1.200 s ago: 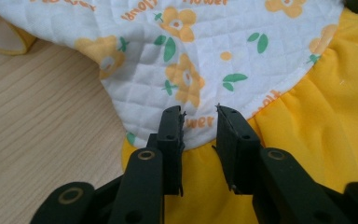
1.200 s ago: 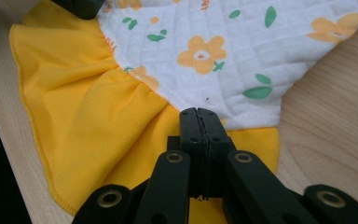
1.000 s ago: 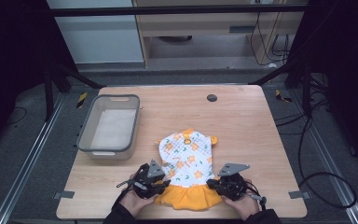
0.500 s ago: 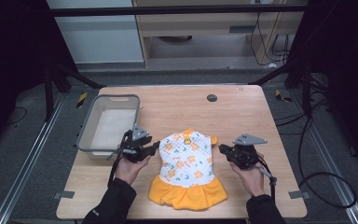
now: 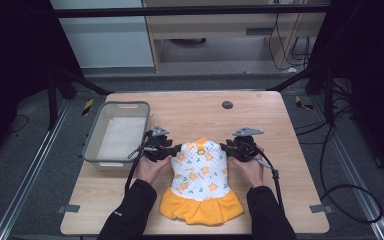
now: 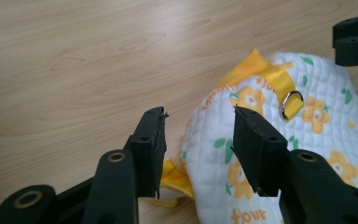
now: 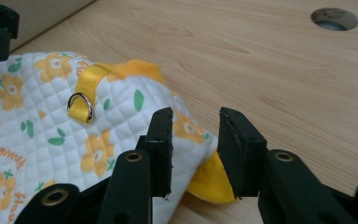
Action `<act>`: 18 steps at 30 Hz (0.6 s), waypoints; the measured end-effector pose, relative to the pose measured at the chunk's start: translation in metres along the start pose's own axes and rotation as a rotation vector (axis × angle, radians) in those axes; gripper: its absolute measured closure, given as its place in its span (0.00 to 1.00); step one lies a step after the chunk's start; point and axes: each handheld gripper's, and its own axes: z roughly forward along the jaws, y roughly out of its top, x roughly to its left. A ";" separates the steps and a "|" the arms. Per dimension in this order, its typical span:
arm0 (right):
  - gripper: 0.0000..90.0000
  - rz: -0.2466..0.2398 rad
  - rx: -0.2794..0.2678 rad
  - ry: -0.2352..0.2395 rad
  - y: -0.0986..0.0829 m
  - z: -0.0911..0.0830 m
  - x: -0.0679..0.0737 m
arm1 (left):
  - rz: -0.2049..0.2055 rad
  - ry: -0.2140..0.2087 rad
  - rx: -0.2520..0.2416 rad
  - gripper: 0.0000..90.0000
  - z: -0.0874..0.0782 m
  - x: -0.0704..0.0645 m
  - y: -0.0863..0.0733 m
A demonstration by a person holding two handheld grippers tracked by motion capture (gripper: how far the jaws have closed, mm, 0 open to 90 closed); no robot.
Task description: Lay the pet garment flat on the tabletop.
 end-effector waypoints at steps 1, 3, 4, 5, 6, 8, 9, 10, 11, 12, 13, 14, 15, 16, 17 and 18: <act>0.72 0.002 0.007 0.005 0.000 0.003 0.001 | -0.005 -0.006 0.003 0.61 0.002 -0.001 -0.002; 0.75 -0.005 0.024 0.003 -0.001 0.009 0.004 | -0.005 -0.010 0.016 0.65 0.007 -0.003 -0.005; 0.79 -0.015 0.039 0.002 -0.002 0.012 0.005 | -0.001 -0.011 0.024 0.69 0.008 -0.004 -0.006; 0.81 -0.015 0.048 0.000 -0.003 0.014 0.006 | -0.001 -0.010 0.030 0.72 0.010 -0.005 -0.009; 0.86 -0.020 0.064 0.000 -0.004 0.016 0.008 | 0.001 -0.012 0.035 0.76 0.011 -0.006 -0.010; 0.96 -0.023 0.094 -0.005 -0.005 0.018 0.011 | -0.002 -0.018 0.053 0.83 0.013 -0.008 -0.014; 1.00 -0.020 0.108 0.001 -0.007 0.019 0.012 | 0.008 -0.016 0.066 0.87 0.015 -0.009 -0.015; 1.00 -0.024 0.114 0.007 -0.008 0.019 0.013 | 0.017 -0.012 0.076 0.91 0.016 -0.010 -0.015; 1.00 -0.026 0.123 0.011 -0.009 0.020 0.014 | 0.026 -0.009 0.081 0.94 0.016 -0.012 -0.016; 1.00 -0.031 0.131 0.015 -0.010 0.020 0.016 | 0.034 -0.008 0.086 0.96 0.016 -0.013 -0.017; 1.00 -0.040 0.133 0.015 -0.011 0.020 0.016 | 0.035 -0.012 0.086 0.96 0.015 -0.014 -0.017; 1.00 -0.043 0.129 0.020 -0.011 0.018 0.017 | 0.040 -0.017 0.084 0.97 0.014 -0.015 -0.018; 1.00 -0.035 0.125 0.032 -0.012 0.016 0.018 | 0.047 -0.023 0.090 0.97 0.012 -0.016 -0.019; 1.00 -0.039 0.121 0.039 -0.012 0.014 0.018 | 0.049 -0.027 0.090 0.97 0.011 -0.016 -0.020; 1.00 -0.050 0.120 0.046 -0.012 0.012 0.019 | 0.054 -0.033 0.097 0.97 0.009 -0.017 -0.021; 1.00 -0.060 0.120 0.053 -0.014 0.009 0.020 | 0.056 -0.037 0.097 0.97 0.009 -0.017 -0.022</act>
